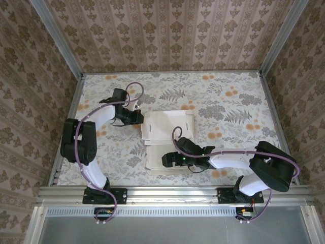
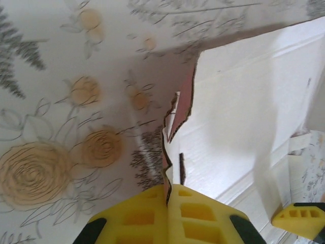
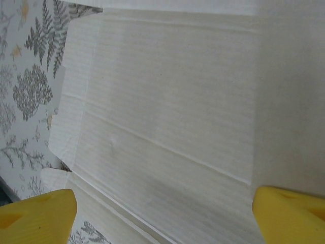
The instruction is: Fold the paper box
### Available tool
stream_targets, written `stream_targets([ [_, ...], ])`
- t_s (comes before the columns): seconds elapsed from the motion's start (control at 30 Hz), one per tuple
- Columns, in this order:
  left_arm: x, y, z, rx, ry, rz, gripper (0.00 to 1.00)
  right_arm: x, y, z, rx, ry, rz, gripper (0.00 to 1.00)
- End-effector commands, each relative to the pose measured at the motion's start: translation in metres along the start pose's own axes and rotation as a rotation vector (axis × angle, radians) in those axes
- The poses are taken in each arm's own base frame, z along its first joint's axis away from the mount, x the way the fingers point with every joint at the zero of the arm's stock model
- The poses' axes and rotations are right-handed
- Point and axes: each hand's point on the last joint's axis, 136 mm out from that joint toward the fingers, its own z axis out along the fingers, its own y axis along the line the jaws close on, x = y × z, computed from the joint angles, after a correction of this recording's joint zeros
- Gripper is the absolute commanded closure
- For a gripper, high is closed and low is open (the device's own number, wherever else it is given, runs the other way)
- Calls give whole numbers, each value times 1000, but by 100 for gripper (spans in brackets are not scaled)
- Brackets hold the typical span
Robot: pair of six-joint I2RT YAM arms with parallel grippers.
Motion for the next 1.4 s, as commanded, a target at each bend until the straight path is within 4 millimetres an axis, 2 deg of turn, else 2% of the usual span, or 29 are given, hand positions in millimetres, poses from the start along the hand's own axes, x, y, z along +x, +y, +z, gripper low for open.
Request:
stream_targets([
  [0.0,-6,-21,-2,66,-81,98,96,7,-30,2,118,-17,68,8],
  [0.13,-2,-21,-6,26,-120,149,96,1,-28,-3,121,-38,74,8],
  [0.3,-6,-10,-12,-54,-145,168,95,1,-25,-3,120,-24,59,8],
  [0.47,-13,6,-4,-111,-117,155,95,2,-25,-3,117,-18,54,8],
  [0.7,-15,15,1,-149,-99,149,94,3,-27,-7,122,-22,50,8],
  [1.03,8,-3,-4,-129,-71,121,96,4,-36,-6,152,-40,77,9],
  [1.37,30,-18,-8,-126,-111,188,97,4,-44,-5,186,-56,111,12],
])
